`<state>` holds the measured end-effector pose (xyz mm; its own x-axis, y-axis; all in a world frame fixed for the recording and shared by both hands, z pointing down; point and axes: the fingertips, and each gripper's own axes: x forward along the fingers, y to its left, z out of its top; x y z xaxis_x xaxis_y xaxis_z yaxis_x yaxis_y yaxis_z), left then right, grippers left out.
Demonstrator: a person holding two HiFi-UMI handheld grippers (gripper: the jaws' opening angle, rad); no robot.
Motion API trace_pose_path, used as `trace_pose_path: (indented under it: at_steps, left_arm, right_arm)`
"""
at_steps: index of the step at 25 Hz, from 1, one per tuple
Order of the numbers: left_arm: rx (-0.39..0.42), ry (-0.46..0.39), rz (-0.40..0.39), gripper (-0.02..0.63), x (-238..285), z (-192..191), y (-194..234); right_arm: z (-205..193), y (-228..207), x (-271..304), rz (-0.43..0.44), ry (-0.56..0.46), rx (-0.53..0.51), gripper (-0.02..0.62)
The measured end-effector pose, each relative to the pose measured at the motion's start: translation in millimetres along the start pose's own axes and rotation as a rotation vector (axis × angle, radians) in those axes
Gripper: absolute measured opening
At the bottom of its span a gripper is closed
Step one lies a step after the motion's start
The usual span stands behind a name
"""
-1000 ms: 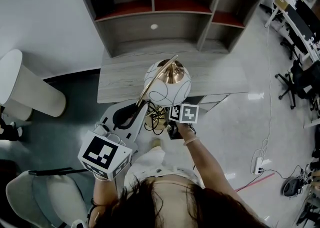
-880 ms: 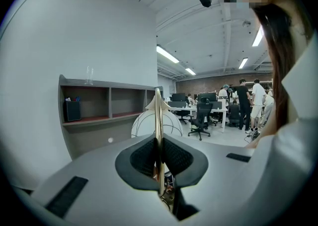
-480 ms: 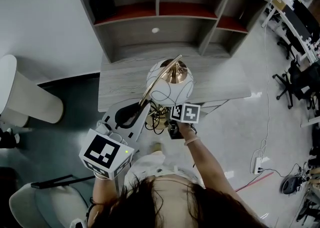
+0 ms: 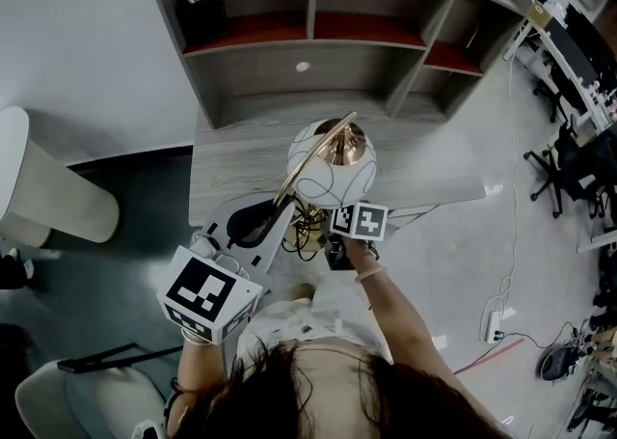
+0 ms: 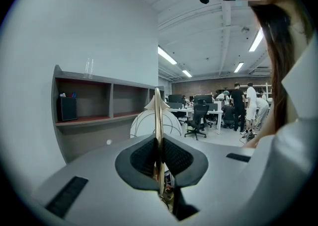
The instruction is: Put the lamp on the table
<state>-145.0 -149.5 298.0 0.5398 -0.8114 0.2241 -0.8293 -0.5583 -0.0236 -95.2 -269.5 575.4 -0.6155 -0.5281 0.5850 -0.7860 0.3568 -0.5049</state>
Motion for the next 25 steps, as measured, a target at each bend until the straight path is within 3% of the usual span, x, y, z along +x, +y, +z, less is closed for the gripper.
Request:
trace_pose_path:
  at_steps: [25]
  left_arm:
    - [-0.063, 0.024, 0.076, 0.021, 82, 7, 58]
  right_arm:
    - [69, -33, 68, 0.047, 0.071, -0.052, 0.052]
